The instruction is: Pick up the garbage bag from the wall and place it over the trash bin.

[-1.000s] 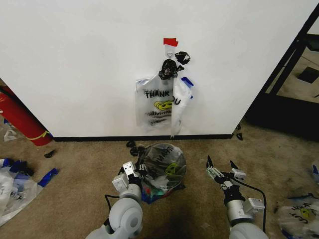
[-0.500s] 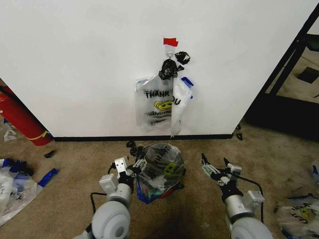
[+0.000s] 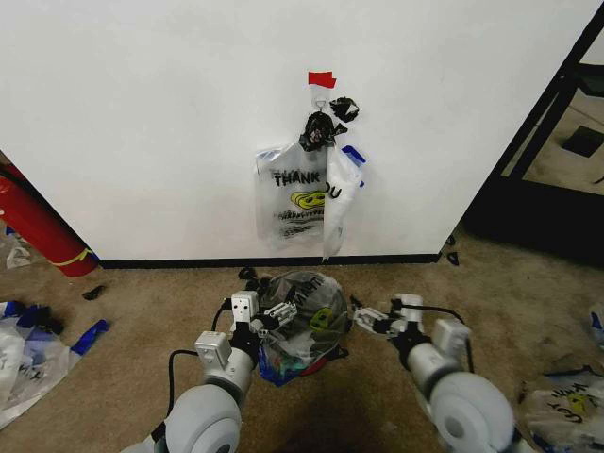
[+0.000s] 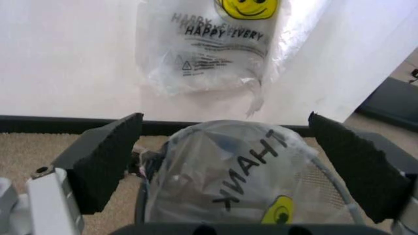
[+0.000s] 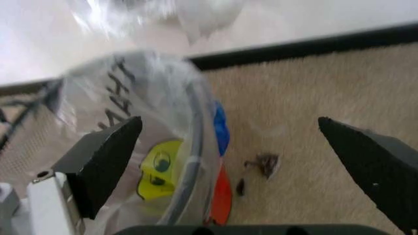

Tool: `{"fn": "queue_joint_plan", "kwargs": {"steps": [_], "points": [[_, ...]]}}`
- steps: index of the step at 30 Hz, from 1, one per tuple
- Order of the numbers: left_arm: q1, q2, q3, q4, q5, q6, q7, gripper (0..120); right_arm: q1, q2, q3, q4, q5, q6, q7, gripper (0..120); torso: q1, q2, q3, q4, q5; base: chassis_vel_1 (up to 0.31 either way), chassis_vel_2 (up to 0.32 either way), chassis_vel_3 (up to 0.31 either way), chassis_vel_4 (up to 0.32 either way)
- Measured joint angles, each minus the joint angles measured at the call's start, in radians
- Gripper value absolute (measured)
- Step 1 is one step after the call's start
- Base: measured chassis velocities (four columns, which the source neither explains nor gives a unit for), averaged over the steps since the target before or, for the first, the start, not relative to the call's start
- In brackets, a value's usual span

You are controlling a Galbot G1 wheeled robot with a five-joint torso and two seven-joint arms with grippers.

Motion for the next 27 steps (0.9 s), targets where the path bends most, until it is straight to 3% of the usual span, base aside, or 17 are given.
{"fn": "queue_joint_plan", "kwargs": {"steps": [6, 17, 25, 27], "points": [[-0.004, -0.009, -0.005, 0.011, -0.009, 0.001, 0.0, 100, 0.066, 0.051, -0.043, -0.044, 0.062, -0.077, 0.091, 99, 0.0, 0.0, 0.0, 0.0001, -0.0001, 0.0, 0.0, 0.0, 0.0], [-0.004, -0.05, -0.005, 0.03, -0.011, 0.0, -0.003, 100, 0.151, 0.123, -0.06, -0.128, 0.206, -0.113, 0.228, 57, 0.0, 0.0, 0.0, -0.0001, -0.0001, 0.0, 0.0, 0.0, 0.0], [-0.004, -0.059, -0.009, 0.03, -0.031, 0.0, -0.02, 100, 0.179, 0.135, -0.086, -0.162, 0.22, -0.116, 0.236, 26, 0.0, 0.0, 0.0, 0.0, 0.0, 0.0, 0.0, 0.0, 0.0], [-0.004, -0.06, -0.009, 0.03, -0.033, 0.0, -0.022, 100, 0.182, 0.137, -0.088, -0.165, 0.223, -0.117, 0.239, 23, 0.0, 0.0, 0.0, 0.0, -0.0001, 0.0, 0.0, 0.0, 0.0]]}}
